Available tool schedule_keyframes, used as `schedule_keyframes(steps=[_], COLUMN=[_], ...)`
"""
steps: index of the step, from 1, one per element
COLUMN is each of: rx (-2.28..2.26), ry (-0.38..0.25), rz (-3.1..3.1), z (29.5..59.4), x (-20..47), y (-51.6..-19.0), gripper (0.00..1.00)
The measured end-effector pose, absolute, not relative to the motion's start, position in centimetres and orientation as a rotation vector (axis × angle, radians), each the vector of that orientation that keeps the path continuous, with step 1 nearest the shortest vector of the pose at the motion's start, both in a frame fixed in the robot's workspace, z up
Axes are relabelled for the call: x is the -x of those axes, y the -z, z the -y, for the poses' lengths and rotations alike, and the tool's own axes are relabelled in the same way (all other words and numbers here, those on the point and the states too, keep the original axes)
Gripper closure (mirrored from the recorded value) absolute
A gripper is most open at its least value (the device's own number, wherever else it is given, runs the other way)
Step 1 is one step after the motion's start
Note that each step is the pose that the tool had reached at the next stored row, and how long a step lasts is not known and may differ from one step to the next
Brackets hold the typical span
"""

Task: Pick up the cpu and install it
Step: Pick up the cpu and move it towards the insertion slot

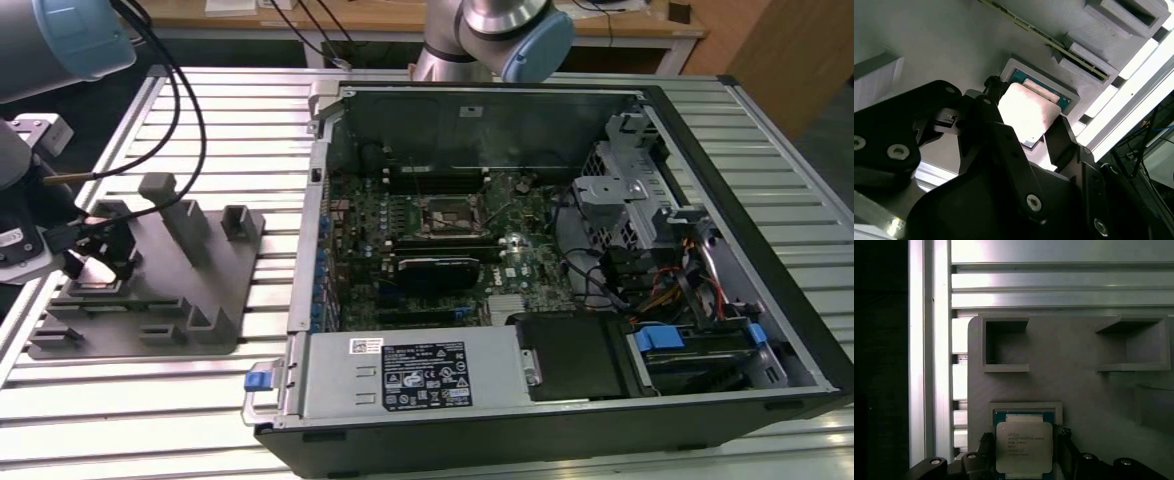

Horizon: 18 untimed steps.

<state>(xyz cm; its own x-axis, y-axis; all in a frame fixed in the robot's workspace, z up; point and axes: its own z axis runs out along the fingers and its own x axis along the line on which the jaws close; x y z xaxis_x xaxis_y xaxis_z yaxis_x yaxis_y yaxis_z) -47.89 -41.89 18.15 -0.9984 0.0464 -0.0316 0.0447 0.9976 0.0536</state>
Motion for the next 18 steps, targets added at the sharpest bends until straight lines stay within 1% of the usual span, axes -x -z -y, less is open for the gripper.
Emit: schedule_keyframes(steps=[18], rx=[-0.072], ry=[-0.089], rz=[-3.129], z=[41.83], x=[47.84], y=[-18.16], gripper=[0.38])
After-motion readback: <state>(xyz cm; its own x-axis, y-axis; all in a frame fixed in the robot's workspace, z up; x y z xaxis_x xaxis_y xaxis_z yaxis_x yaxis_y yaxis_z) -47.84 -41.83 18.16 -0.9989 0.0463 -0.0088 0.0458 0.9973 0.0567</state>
